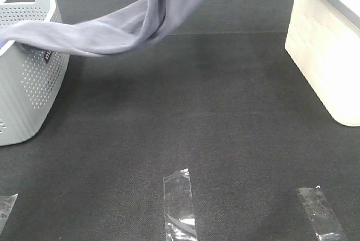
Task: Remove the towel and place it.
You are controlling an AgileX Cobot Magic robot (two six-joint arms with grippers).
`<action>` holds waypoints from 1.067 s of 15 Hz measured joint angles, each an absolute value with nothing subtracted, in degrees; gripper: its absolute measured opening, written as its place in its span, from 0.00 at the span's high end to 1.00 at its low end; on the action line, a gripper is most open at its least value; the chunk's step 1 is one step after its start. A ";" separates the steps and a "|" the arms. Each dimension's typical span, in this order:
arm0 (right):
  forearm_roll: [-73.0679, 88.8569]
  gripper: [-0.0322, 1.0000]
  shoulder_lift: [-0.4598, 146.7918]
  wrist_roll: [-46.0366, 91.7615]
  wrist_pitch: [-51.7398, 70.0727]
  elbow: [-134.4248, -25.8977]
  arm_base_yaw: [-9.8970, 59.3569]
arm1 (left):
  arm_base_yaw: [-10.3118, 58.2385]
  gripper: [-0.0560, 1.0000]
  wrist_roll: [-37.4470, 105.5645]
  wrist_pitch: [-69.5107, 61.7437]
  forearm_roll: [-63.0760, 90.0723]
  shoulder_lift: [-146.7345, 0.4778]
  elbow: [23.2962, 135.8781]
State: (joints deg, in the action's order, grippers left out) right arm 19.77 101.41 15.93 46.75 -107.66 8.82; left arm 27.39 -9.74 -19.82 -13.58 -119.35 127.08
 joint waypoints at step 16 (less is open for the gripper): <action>20.74 0.97 115.45 17.36 22.00 -124.73 10.60 | 16.39 0.95 -9.68 10.94 -16.96 -128.63 127.71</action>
